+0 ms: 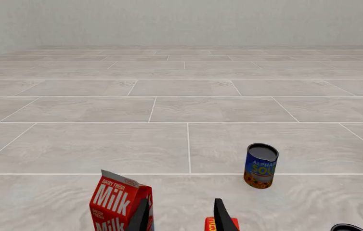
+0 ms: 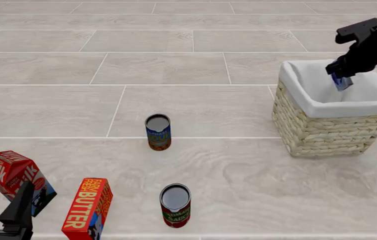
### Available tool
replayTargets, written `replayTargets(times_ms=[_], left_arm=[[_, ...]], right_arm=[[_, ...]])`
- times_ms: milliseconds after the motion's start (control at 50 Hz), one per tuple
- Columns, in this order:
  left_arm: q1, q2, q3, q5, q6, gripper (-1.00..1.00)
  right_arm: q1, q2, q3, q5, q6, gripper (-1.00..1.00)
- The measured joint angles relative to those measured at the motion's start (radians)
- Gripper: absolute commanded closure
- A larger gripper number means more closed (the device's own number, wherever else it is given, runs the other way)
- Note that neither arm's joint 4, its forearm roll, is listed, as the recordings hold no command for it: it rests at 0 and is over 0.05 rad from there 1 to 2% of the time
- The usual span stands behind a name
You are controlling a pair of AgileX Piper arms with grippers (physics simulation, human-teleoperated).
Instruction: Pick the cream cheese and place it in the basket.
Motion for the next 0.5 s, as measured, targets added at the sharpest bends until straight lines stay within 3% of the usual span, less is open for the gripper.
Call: replayTargets(times_ms=[200, 500], left_arm=[[0.000, 0.000, 0.000, 0.000, 0.000, -1.00], [0.000, 0.000, 0.000, 0.000, 0.000, -1.00]], right_arm=[[-0.009, 0.011, -0.009, -0.006, -0.032, 1.00], [-0.040, -0.002, 0.047, -0.056, -0.148, 1.00]])
